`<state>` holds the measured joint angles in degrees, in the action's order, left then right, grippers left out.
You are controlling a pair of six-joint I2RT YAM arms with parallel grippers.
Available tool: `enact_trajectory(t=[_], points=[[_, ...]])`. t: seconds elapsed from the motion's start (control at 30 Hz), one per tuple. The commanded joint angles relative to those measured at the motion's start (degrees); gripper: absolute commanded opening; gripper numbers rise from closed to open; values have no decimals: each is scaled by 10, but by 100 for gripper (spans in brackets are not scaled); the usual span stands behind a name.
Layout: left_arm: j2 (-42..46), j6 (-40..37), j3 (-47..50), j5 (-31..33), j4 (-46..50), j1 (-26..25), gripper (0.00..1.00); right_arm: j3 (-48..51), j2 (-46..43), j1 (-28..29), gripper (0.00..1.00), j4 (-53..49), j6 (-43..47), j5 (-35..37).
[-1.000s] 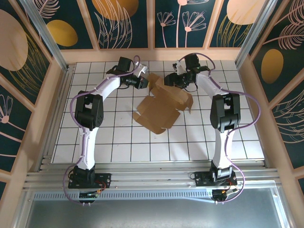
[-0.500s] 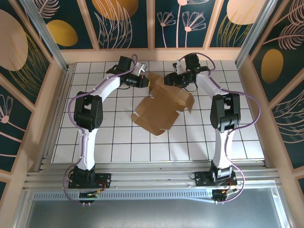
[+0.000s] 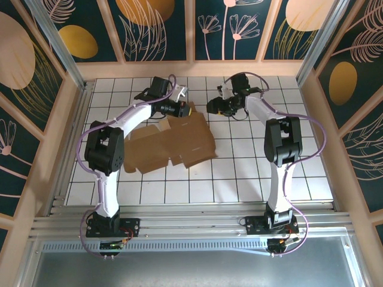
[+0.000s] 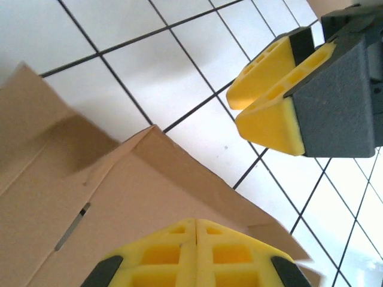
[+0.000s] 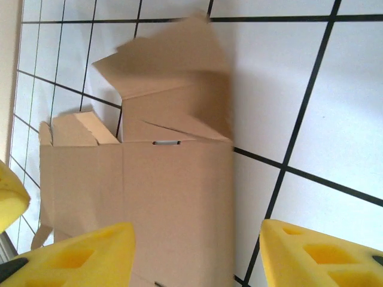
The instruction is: Fold the paper box
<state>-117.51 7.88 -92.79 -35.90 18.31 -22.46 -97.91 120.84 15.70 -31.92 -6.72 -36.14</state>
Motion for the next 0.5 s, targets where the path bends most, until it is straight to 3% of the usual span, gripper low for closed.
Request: enact_trajectory(t=[0.0,0.17,0.33,0.47], points=[[29,10,41,25,-53,0,6,22,-15,9,60,9,-13,-23],[106,-6,105,90,-106,0,35,120,-99,11,69,103,-38,74],[203,-19,157,162,-107,0,41,215,-138,44,74,160,-60,183],[282,13,220,186,-121,-1,46,242,-124,85,68,178,-59,242]])
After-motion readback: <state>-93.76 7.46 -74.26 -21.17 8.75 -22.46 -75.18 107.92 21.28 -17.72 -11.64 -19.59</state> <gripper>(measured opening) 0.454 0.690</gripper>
